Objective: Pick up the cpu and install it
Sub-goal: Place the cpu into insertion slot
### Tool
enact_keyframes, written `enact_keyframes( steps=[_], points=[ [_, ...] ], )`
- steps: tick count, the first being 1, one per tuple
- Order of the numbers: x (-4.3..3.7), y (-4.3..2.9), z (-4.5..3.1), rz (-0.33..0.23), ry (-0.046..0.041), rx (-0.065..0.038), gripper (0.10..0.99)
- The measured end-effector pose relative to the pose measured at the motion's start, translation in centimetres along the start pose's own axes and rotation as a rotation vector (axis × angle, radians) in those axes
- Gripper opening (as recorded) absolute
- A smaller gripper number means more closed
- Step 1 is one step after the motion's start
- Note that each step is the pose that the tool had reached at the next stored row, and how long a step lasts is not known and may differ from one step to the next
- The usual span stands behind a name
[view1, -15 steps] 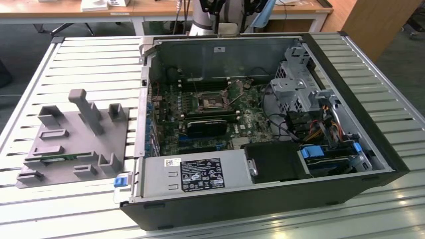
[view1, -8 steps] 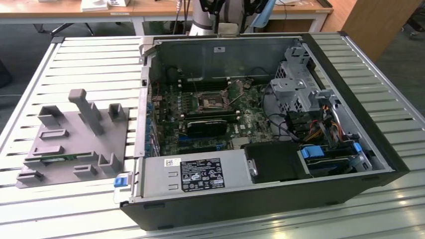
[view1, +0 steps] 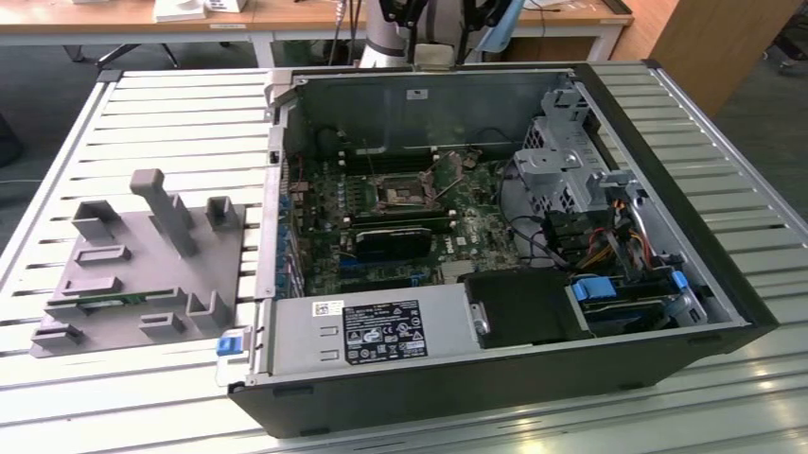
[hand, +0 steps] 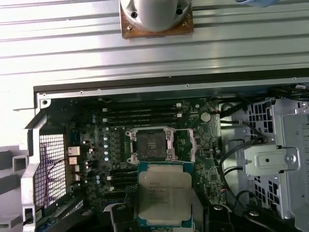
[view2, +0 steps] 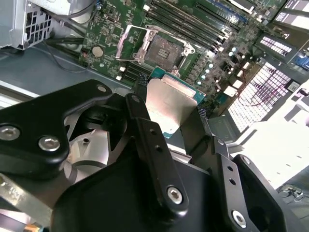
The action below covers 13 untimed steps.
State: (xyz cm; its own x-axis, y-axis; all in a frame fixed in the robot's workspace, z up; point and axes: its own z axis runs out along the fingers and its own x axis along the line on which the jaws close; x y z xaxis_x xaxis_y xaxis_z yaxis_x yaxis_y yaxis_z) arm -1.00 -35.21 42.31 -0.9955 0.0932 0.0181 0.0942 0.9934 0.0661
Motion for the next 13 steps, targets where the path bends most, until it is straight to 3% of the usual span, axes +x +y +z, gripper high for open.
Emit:
enact_keyframes(
  steps=[13],
  points=[
    [0.00,0.00,0.06,0.091,-0.0060,-0.002,0.533]
  ],
)
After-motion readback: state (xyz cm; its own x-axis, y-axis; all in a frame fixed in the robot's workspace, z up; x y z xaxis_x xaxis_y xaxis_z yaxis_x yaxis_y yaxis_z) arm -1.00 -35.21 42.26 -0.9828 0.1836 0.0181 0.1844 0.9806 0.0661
